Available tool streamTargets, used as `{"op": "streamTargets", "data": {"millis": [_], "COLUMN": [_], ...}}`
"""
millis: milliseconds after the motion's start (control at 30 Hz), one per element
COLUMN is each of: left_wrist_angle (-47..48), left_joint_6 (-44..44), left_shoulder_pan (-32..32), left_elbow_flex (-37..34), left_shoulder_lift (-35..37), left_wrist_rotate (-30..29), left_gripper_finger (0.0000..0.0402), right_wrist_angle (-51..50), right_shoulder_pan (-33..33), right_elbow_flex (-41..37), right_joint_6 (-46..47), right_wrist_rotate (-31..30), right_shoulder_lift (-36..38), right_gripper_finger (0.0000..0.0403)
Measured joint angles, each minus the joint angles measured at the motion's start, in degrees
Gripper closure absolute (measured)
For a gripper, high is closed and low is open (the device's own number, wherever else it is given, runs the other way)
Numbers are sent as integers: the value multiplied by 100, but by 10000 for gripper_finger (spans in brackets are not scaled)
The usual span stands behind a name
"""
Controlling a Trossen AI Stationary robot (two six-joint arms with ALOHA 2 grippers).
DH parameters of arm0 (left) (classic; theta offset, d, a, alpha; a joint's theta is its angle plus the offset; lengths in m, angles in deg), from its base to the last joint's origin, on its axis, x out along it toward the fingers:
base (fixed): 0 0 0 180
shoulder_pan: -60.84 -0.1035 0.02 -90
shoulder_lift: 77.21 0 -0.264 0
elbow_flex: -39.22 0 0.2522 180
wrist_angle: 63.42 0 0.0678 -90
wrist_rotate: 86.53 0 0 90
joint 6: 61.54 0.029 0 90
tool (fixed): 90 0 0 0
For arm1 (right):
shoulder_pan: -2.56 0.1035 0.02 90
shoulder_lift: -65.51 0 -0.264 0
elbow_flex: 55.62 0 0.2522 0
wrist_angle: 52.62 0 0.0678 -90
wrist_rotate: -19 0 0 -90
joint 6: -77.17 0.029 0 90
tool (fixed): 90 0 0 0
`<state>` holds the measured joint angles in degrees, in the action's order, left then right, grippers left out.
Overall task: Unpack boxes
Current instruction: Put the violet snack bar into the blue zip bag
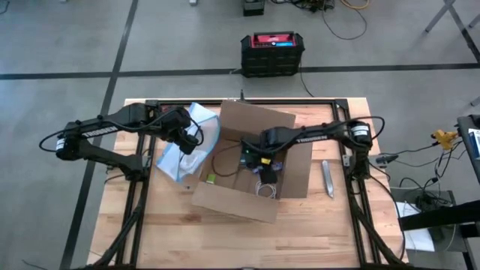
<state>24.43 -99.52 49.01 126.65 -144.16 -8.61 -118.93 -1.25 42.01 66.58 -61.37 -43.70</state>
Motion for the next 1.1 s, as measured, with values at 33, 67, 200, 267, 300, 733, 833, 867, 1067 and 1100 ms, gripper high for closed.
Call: {"op": "streamTargets", "data": {"millis": [33, 67, 200, 267, 300, 733, 833, 867, 1067, 1100], "left_wrist_angle": [24, 67, 94, 94, 91, -59, -74, -74, -125, -127], "left_joint_6": [0, 0, -2, -2, -4, -4, -6, -26, -208, -286], "left_shoulder_pan": [0, 0, 0, 0, 1, 0, 0, 0, 2, 2], "left_elbow_flex": [2, 2, 0, 0, 0, 0, 0, 0, 0, -4], "left_shoulder_lift": [4, 10, 39, 40, 38, 19, 19, 19, -29, -44], "left_wrist_rotate": [0, 0, 5, 7, 9, 20, 20, 20, 74, 76], "left_gripper_finger": [401, 401, 401, 401, 401, 401, 401, 401, 401, 401], "right_wrist_angle": [117, 202, 587, 813, 942, 1399, 1161, 1032, 1067, 1325], "right_shoulder_pan": [40, 66, 78, 45, 34, 39, 40, 43, 51, 35], "right_elbow_flex": [-93, -166, -470, -626, -699, -1077, -932, -853, -22, 75], "right_joint_6": [78, 155, 405, 512, 538, 1119, 1130, 1129, 929, 884], "right_wrist_rotate": [-37, -103, -348, -361, -366, -385, -312, -289, -288, -313], "right_shoulder_lift": [-12, -15, -2, -5, -5, -103, -37, 1, 424, 448], "right_gripper_finger": [197, 197, 198, 202, 204, 344, 389, 390, 397, 399]}}
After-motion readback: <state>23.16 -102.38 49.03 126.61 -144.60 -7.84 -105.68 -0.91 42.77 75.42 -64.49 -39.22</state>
